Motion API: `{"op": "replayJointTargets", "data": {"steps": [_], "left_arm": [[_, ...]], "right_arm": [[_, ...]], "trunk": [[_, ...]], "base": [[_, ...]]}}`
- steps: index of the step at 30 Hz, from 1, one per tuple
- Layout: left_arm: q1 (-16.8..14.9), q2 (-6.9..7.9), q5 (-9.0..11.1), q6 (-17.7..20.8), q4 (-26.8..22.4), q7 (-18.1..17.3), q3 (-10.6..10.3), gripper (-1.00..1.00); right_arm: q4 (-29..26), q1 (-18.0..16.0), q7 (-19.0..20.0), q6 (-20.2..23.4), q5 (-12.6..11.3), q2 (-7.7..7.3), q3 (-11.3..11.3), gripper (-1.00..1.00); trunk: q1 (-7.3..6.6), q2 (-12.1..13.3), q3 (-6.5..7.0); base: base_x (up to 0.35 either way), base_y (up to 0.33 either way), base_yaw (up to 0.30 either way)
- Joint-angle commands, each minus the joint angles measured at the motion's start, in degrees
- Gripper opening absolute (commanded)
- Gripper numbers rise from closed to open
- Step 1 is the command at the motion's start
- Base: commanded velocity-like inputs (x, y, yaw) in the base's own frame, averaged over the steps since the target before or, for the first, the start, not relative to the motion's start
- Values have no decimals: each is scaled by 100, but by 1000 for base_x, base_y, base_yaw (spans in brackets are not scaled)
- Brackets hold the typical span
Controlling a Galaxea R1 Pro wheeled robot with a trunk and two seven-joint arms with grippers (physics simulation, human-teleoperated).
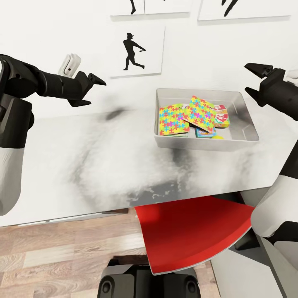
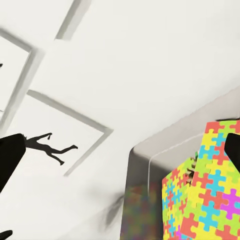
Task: Put all the toys in the child's room - the three board games (two on the bed and one on the table), the two jigsaw puzzles on the table, and the tennis ball on the table - inside the toy box on the table in the child's room.
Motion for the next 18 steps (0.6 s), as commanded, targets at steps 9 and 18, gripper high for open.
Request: {"op": "replayJointTargets", "data": {"steps": [9, 18], "left_arm": [[-7, 4, 42, 5, -2, 47, -6, 100], [-7, 4, 42, 5, -2, 47, -6, 100]], "right_arm": [[-3, -6, -59, 21, -60, 0, -4, 100], [-3, -6, -59, 21, -60, 0, -4, 100]], "trunk": [[3, -9, -8], [3, -9, -8]], "base": [[0, 0, 0], [0, 0, 0]]}}
